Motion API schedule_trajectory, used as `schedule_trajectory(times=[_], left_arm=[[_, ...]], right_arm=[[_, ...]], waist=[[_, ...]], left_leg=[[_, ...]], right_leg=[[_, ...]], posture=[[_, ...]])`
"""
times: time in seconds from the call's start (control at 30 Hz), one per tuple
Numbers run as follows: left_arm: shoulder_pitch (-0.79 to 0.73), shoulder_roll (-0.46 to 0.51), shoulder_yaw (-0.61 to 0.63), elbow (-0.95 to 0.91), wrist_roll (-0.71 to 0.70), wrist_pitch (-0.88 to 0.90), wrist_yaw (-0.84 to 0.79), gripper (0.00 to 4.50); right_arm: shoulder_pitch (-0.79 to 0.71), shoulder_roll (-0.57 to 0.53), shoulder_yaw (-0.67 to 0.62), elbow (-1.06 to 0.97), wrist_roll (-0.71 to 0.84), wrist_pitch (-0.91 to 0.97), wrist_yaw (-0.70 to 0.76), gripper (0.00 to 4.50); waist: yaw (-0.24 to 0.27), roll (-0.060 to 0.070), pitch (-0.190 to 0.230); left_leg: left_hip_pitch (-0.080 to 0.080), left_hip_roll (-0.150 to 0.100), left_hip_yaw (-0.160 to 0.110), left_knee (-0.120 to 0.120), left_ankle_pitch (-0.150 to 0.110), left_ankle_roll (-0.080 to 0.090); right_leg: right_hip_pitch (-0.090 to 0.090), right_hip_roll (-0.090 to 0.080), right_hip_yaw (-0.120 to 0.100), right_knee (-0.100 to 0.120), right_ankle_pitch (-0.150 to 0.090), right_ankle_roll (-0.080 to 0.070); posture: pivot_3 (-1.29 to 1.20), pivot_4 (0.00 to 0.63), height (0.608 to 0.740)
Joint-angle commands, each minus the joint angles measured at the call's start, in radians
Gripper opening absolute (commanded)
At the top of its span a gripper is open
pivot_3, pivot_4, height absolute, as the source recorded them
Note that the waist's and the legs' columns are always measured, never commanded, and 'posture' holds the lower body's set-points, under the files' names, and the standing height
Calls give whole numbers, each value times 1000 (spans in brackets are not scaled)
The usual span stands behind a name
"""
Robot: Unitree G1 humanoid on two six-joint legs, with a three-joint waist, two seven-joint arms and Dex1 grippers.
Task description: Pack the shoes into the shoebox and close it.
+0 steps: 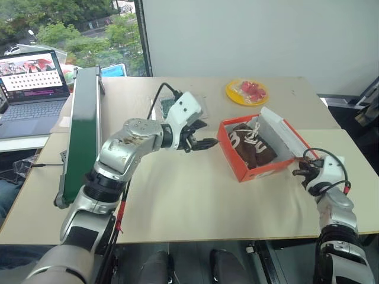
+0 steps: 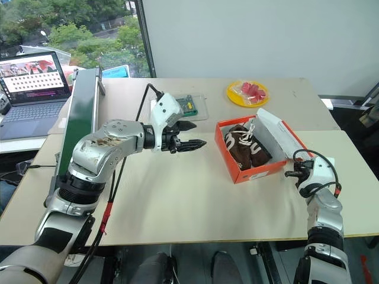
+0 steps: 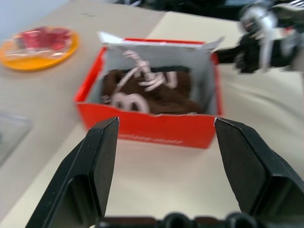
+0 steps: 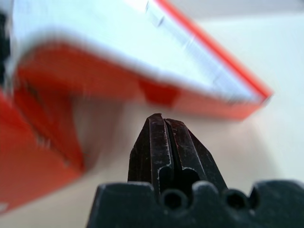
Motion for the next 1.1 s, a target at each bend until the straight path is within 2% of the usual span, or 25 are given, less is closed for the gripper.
schedule_trajectory(times=[0.03,0.27,0.47,0.8,0.93,1.1], left_arm=[[-27,-15,38,-11,5,-16,23,3392],[-44,-39,28,3,9,-24,15,3392],[-53,-48,24,25,25,-35,19,3392],[-68,-46,37,90,68,-70,35,3392],[-66,-51,48,96,78,-75,52,3392],[-48,-55,56,87,84,-70,72,3392]], right_arm=[[-8,-24,-12,-28,5,-128,-26,56],[-28,-67,39,-113,-61,-251,-81,56],[-2,-80,63,-296,-5,-162,3,56],[27,-111,144,-569,125,156,190,56],[-71,-85,192,-615,197,339,215,56],[-222,7,252,-529,232,485,210,56]], waist=[[0,0,0],[-1,0,0],[-3,0,0],[1,0,0],[-2,0,0],[-3,0,0]], left_leg=[[0,0,0,0,0,0],[0,0,1,0,0,-1],[0,0,1,0,0,-1],[0,0,1,0,0,0],[0,0,1,1,0,0],[0,1,1,0,0,0]], right_leg=[[0,0,0,0,0,0],[0,0,0,0,0,0],[0,0,1,1,0,0],[0,0,0,1,0,0],[-1,0,1,2,0,0],[-1,1,0,3,0,0]], posture=[[0,150,740],[0,150,740],[0,150,740],[0,150,740],[0,150,740],[0,150,740]])
